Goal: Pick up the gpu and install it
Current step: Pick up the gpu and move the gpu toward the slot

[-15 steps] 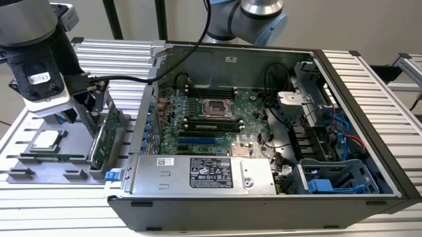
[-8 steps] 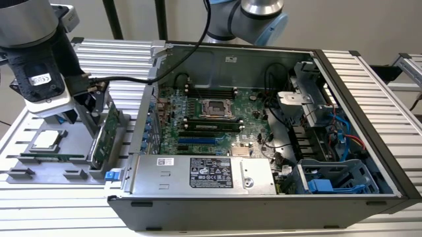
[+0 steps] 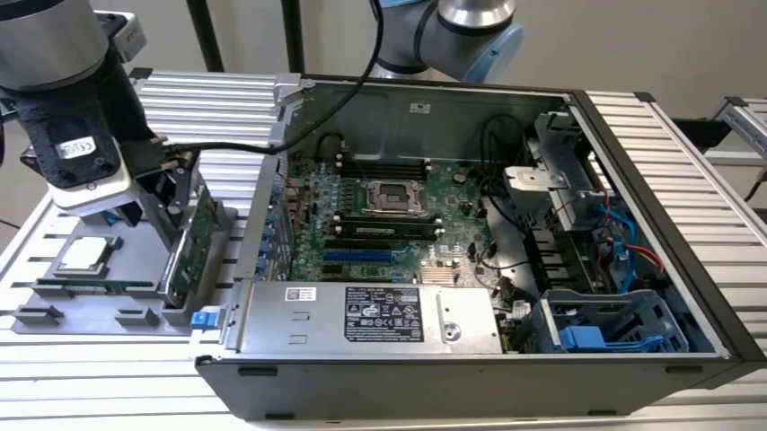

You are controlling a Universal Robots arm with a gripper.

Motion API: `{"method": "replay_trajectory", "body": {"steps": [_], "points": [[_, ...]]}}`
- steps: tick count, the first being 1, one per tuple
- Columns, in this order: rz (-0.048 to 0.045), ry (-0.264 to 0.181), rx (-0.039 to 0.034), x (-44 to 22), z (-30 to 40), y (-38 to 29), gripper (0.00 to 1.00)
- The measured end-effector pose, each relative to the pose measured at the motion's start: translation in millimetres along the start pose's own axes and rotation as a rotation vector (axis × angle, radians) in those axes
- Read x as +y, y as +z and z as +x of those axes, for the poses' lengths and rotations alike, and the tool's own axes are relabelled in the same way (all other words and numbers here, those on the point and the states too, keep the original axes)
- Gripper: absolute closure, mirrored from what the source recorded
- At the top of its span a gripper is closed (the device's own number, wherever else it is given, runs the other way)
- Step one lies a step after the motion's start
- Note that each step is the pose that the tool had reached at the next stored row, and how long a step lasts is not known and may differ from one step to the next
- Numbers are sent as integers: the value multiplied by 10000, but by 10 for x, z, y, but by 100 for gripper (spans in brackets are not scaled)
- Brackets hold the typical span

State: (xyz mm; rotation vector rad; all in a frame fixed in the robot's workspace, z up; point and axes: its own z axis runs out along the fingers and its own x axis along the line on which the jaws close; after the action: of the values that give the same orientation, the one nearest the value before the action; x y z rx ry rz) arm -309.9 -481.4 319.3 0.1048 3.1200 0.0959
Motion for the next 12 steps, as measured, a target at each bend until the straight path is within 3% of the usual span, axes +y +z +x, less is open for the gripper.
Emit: {"method": "replay_trajectory", "body": {"steps": [12], "points": [[0,0,0,-4,1,60,0]]}}
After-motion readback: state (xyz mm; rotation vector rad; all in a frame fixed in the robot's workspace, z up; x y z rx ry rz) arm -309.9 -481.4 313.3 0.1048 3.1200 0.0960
